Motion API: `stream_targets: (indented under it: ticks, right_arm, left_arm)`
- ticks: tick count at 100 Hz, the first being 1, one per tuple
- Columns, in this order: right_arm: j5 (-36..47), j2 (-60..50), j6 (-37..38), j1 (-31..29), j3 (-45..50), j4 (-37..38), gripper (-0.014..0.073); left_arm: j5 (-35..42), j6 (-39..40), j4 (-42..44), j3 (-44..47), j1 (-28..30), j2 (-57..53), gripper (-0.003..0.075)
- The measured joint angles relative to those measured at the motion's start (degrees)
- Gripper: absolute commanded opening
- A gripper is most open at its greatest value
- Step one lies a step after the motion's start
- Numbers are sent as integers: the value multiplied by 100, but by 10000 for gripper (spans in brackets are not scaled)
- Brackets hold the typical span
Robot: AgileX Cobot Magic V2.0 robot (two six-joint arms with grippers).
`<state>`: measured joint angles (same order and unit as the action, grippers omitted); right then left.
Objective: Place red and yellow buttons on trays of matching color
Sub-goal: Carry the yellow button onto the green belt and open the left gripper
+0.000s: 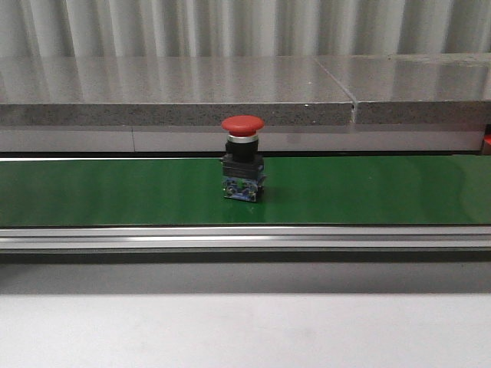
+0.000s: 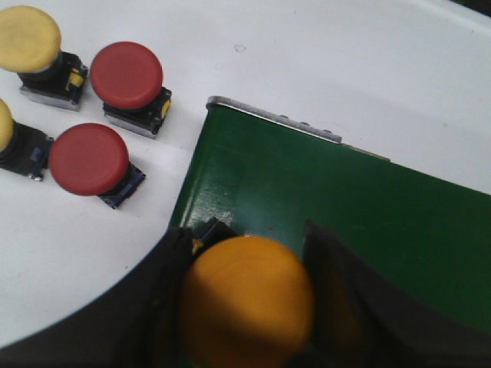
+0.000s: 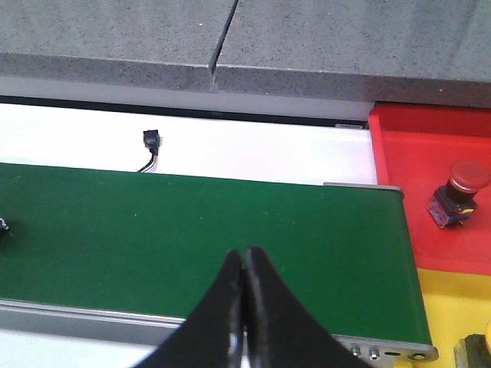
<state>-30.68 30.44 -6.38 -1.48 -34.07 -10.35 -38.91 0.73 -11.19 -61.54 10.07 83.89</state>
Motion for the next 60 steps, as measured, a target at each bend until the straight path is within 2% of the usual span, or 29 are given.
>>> stream_targets:
  ticks: [60]
  right_arm:
    - [0, 0, 0, 0, 0, 0, -68]
  left_arm:
    - [-49, -117, -61, 0, -154, 232, 14]
